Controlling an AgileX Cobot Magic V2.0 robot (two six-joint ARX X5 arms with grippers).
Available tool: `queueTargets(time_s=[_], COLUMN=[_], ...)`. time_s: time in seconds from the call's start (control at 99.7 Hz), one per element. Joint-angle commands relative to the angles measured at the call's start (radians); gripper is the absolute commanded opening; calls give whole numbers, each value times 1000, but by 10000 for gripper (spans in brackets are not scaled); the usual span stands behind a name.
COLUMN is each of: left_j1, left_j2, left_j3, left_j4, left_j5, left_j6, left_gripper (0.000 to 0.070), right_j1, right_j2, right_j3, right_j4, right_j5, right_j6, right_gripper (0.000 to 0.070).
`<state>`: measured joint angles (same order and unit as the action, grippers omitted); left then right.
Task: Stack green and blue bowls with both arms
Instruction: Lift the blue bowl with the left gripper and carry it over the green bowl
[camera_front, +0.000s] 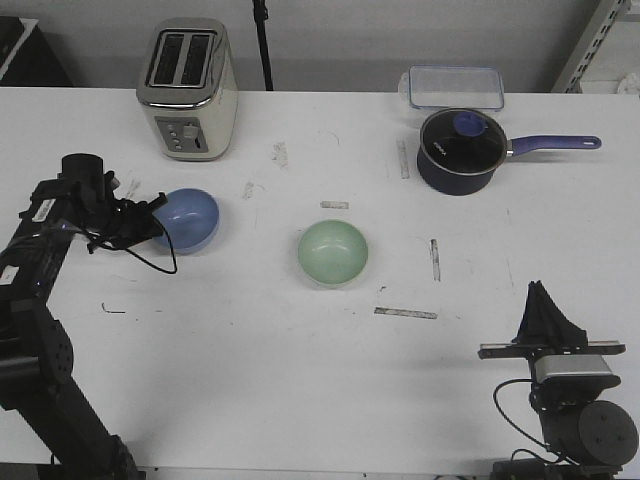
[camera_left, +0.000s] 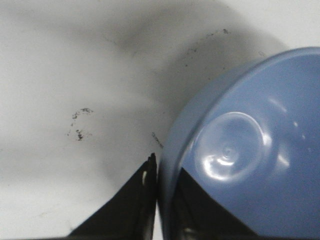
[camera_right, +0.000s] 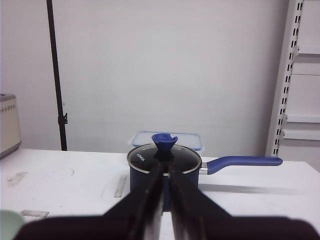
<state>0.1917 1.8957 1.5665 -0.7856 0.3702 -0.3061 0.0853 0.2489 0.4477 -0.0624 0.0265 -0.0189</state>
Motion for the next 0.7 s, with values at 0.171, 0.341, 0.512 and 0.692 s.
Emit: queueTargets(time_s=[0.171,0.341,0.512,0.692], left_j1=[-31,-70,-142,-249], left_j2=[-25,-85,-99,-99], left_j3=[32,78,199,317], left_j4=[-32,-46,-150,-209], left_j5=[5,4,-27,-89], left_j6=[-59,-101,-102,-102], left_gripper=[1,1,1,1], right_j1=[2,2,2,2], right_j2=[-1,-1,-1,-1], right_j3=[1,1,1,1], right_j4=[10,10,10,10], right_j5=[-1,-1,0,0], right_j6=[3,3,3,3], right_gripper=[10,10,10,10])
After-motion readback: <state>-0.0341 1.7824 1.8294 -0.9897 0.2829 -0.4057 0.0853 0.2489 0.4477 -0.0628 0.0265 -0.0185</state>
